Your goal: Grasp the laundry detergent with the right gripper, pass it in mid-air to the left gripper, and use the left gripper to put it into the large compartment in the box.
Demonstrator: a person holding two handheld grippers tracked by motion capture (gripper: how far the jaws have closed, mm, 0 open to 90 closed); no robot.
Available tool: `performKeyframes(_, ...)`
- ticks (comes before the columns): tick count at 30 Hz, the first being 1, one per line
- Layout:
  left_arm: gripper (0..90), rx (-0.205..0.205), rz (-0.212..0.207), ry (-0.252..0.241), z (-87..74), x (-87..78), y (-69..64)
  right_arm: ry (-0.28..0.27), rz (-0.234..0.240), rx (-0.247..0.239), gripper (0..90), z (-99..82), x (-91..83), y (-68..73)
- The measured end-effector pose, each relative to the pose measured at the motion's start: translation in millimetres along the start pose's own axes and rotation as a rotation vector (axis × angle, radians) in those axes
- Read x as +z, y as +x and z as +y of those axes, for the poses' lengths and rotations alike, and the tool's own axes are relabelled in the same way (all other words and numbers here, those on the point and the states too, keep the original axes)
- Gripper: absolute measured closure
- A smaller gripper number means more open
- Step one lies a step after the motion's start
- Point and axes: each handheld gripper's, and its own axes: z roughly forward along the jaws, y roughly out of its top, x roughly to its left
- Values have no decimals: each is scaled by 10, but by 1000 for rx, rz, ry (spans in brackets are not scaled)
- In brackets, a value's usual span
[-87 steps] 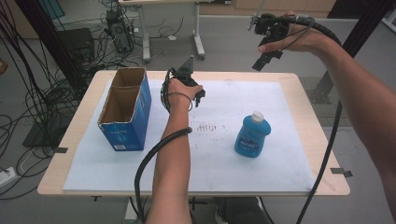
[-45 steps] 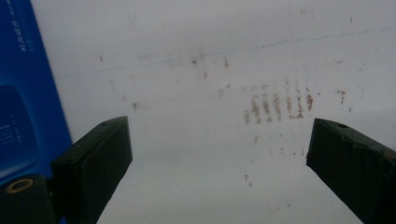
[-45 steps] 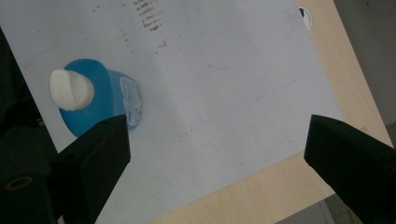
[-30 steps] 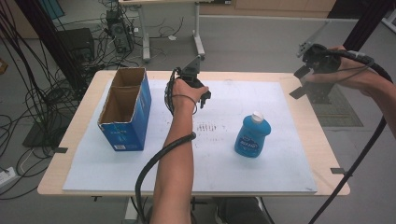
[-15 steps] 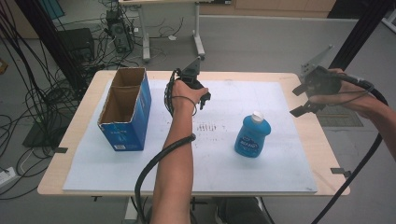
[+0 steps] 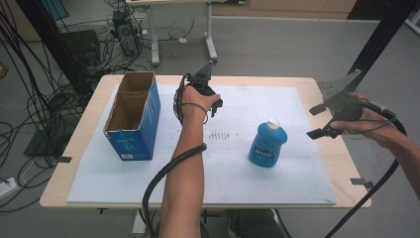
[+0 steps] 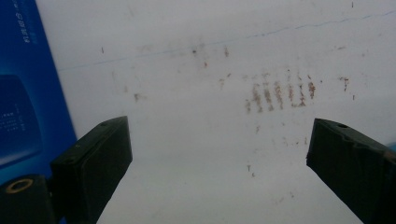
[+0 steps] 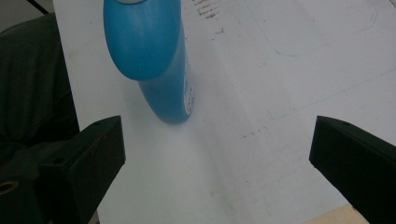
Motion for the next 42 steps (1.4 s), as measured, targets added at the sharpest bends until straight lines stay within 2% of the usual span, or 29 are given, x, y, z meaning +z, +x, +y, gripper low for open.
performKeyframes(5, 70, 3, -1, -4, -4, 8, -16, -22, 6, 0, 31, -73, 70, 84)
performKeyframes(14, 71, 5, -3, -7, -22, 28, -32, -62, 7, 4, 29, -248, 328, 242)
performKeyframes(18, 71, 9, -2, -9, -25, 31, -26, -119, 6, 20, 28, -327, 448, 281)
performKeyframes(21, 71, 11, -1, -9, -25, 32, -25, -137, 4, 21, 24, -346, 508, 299)
performKeyframes(23, 71, 10, -2, -7, -26, 36, -30, -185, 20, 30, 20, -362, 576, 321)
performKeyframes(25, 71, 16, -1, -5, -27, 40, -37, -211, 17, 31, 21, -373, 656, 345)
performKeyframes(32, 71, 19, 0, -8, -30, 39, -39, -255, 24, 44, 21, -403, 838, 395)
performKeyframes(40, 71, 18, -5, -19, -30, 38, -43, -337, 3, 76, 18, -468, 1076, 455)
performKeyframes(42, 71, 17, -4, -19, -30, 38, -43, -342, -1, 75, 17, -469, 1102, 462)
